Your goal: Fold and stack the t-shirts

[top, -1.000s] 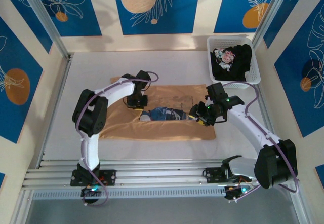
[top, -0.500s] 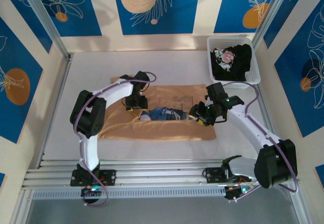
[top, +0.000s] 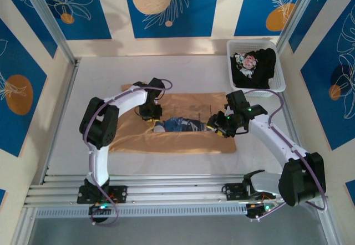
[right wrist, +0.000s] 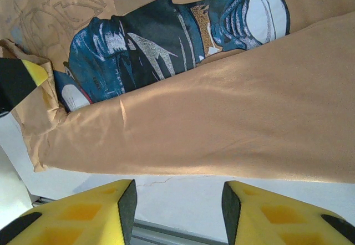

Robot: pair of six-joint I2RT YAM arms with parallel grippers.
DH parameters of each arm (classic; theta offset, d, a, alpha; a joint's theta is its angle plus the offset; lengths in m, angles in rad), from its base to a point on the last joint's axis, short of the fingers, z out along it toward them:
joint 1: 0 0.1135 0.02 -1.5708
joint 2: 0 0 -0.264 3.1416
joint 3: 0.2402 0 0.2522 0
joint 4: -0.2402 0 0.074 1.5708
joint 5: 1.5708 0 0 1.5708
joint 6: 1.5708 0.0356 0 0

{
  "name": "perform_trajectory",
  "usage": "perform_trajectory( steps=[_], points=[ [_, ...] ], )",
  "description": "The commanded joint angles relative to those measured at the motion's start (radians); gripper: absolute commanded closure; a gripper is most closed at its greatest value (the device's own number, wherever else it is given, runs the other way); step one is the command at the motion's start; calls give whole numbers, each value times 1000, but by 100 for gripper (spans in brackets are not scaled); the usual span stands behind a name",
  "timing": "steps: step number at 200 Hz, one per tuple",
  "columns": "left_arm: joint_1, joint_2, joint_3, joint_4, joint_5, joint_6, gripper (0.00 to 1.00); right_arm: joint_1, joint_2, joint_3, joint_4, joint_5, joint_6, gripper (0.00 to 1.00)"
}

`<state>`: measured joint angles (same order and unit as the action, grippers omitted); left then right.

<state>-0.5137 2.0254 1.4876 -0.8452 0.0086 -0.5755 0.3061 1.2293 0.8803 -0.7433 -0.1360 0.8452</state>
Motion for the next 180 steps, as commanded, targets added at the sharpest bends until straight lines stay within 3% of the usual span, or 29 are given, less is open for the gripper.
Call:
perform_trajectory(
  steps=[1,59,91,120,131,157,180],
  points=[
    [-9,-3,11,-5,21,3,83,-5,2,-10,4,-29,13,53],
    [-50,-36,2,-6,13,37,91,-4,5,-14,6,-24,13,53],
    [-59,-25,-18,5,39,64,75,-5,14,-23,-1,-13,18,52],
    [-61,-66,-26,6,0,72,45,-14,16,-36,-8,12,21,51],
    [-62,-107,-31,-5,-33,64,38,-28,10,-53,-8,20,20,51],
    [-43,-253,-121,-29,-86,-2,38,-90,-15,-113,-13,35,19,55],
    [27,-393,-285,-33,-52,-98,43,-129,-9,-153,-19,49,14,59]
  ],
)
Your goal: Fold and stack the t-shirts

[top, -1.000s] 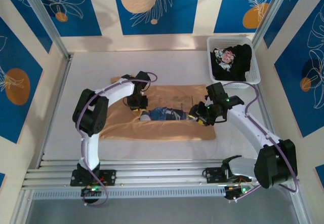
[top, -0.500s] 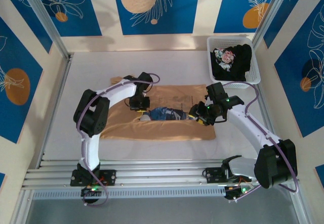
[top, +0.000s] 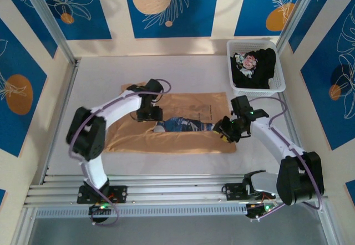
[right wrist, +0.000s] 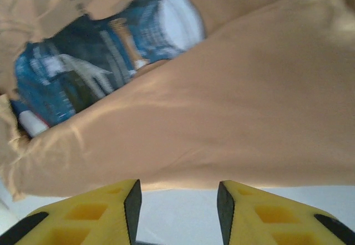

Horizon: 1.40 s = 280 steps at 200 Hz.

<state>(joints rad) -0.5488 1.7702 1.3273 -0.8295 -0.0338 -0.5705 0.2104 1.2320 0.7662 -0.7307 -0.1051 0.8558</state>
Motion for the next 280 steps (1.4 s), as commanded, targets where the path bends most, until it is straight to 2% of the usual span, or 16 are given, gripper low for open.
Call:
perform_trajectory(
  steps=[1,36,53,71,111,162,190,210,224,251,280],
  points=[
    [65,-142,-132,-48,-7,-107,44,-34,-11,-41,-30,19,3,59],
    [225,-259,-355,-17,66,-188,58,-44,83,-52,-4,22,11,63],
    [304,-264,-411,19,77,-192,60,-45,147,-42,2,33,20,64],
    [352,-227,-422,30,35,-170,62,-42,231,-6,-41,73,37,66],
    [397,-143,-459,-19,-65,-205,67,-36,340,29,-122,118,66,67],
    [416,-280,-566,-63,-124,-304,66,56,329,5,-156,55,115,66],
    [426,-294,-420,-93,-153,-264,51,112,263,74,-216,127,132,63],
    [429,-256,-243,-74,-166,-228,44,114,198,155,-211,206,79,53],
    [441,-173,-108,-47,-145,-208,38,93,181,205,-134,194,5,48],
    [494,55,150,-52,-34,-252,33,25,276,345,-59,110,-116,48],
    [556,210,303,3,42,-353,33,-5,389,490,-32,74,-190,50]
  ],
)
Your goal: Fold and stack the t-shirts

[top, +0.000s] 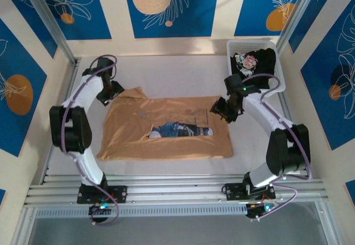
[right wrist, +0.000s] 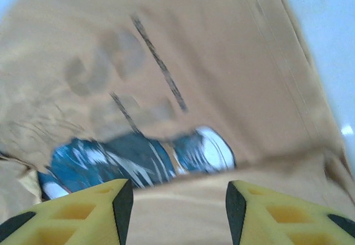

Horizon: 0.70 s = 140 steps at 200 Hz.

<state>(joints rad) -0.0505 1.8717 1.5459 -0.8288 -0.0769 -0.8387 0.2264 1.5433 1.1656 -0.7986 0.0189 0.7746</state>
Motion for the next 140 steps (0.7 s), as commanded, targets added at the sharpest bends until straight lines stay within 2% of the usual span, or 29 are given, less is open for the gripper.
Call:
perform_trajectory(
  steps=[1,17,47,70,87,110,140],
  points=[
    [60,114,88,4,89,-88,33,-21,81,95,36,-51,-110,50],
    [76,200,172,29,122,-98,33,-27,131,158,27,-45,-126,50],
    [87,341,316,-10,114,-40,39,-42,198,218,20,-52,-122,50],
    [91,383,327,42,141,-6,42,-43,222,237,19,-63,-112,50],
    [89,407,323,99,209,9,48,-41,231,240,14,-62,-108,50],
    [87,414,321,88,210,20,55,-41,235,231,14,-63,-102,51],
    [87,399,312,96,198,45,70,-41,241,228,14,-59,-101,51]
  ],
)
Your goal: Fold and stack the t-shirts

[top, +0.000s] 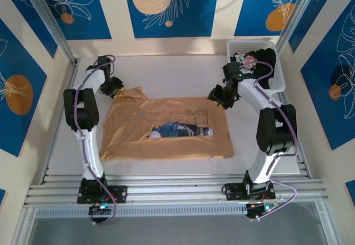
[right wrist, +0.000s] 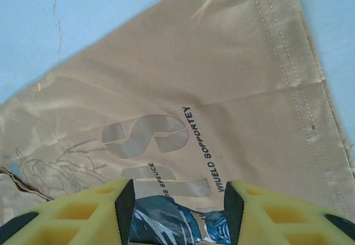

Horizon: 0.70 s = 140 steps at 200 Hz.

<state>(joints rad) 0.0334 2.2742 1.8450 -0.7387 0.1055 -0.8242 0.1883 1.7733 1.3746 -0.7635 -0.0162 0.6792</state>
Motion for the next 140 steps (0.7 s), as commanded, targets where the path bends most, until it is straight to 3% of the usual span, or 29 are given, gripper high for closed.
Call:
perform_trajectory(
  steps=[1,62,114,130,140],
  points=[
    [3,-3,13,4,15,31,70,-4,12,18,-21,-23,-6,51],
    [2,15,123,-71,-39,137,74,-5,48,45,-32,-2,-14,52],
    [-3,66,165,-84,1,192,76,-2,58,66,-45,-7,-18,52],
    [-6,71,170,-107,-8,194,73,-2,57,64,-47,-4,-20,52],
    [-7,71,178,-139,-45,199,64,-3,58,63,-47,-3,-21,52]
  ],
)
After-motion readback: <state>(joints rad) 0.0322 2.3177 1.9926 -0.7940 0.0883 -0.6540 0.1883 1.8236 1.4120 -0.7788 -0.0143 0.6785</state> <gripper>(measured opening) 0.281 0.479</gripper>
